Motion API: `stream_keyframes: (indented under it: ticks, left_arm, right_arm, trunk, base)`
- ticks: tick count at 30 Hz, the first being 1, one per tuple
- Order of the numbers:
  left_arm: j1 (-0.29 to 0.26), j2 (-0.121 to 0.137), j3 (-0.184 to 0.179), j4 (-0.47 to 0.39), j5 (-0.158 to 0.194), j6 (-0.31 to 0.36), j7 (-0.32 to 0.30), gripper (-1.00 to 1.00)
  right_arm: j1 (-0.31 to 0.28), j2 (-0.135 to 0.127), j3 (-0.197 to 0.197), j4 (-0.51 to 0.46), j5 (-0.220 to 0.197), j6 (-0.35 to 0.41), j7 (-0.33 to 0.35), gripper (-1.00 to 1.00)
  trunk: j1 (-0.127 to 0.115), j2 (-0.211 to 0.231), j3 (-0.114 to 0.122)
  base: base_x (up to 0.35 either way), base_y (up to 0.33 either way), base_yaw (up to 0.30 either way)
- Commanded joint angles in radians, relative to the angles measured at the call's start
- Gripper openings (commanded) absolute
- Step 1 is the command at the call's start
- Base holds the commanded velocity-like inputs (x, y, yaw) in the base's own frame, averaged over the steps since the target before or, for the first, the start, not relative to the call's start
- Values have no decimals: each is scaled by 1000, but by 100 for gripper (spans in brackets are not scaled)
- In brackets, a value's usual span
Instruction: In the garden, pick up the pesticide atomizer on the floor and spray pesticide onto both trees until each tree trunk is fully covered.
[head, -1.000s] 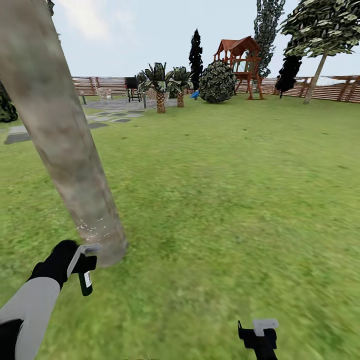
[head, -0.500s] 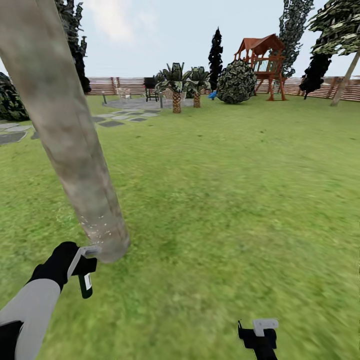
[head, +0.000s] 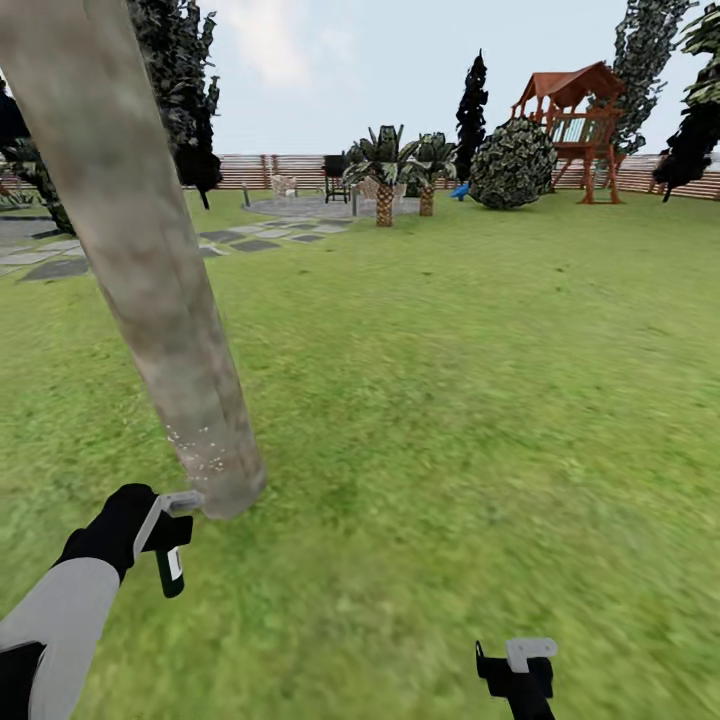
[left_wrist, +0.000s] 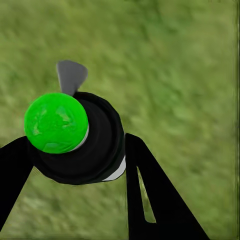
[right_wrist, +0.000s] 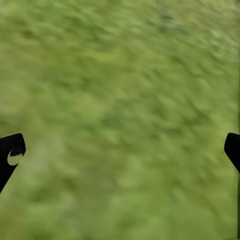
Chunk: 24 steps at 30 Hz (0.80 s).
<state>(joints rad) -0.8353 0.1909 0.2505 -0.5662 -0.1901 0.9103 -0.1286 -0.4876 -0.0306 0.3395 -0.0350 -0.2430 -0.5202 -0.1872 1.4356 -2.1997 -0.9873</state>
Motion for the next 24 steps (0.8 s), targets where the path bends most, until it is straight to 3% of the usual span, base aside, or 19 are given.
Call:
stream_keyframes:
  ticks: [1,12,16,19,24]
  left_arm:
    - [-1,-1,5,-1,-11,4,-9,-100]
    - [-1,2,8,-1,-12,4,-9,-100]
    - [0,3,9,-1,-12,4,-8,-100]
    - [38,5,9,-1,-12,2,-8,-100]
    - [106,0,7,1,-12,-111,-5,-100]
  right_arm:
    - [0,0,9,0,-7,-1,-3,100]
    - [0,0,9,0,-7,-1,-4,100]
    - [0,0,9,0,-7,-1,-4,100]
    - [0,0,9,0,-7,-1,-3,100]
    - [0,0,9,0,-7,-1,-3,100]
  trunk:
    - [0,0,-1]
    - [0,0,-1]
    - [0,0,-1]
    - [0,0,-1]
    - [0,0,-1]
  base:
    - [186,-237,27]
    - [197,-227,3]
    - [165,-235,173]
    - [160,-237,269]
    - [211,-210,276]
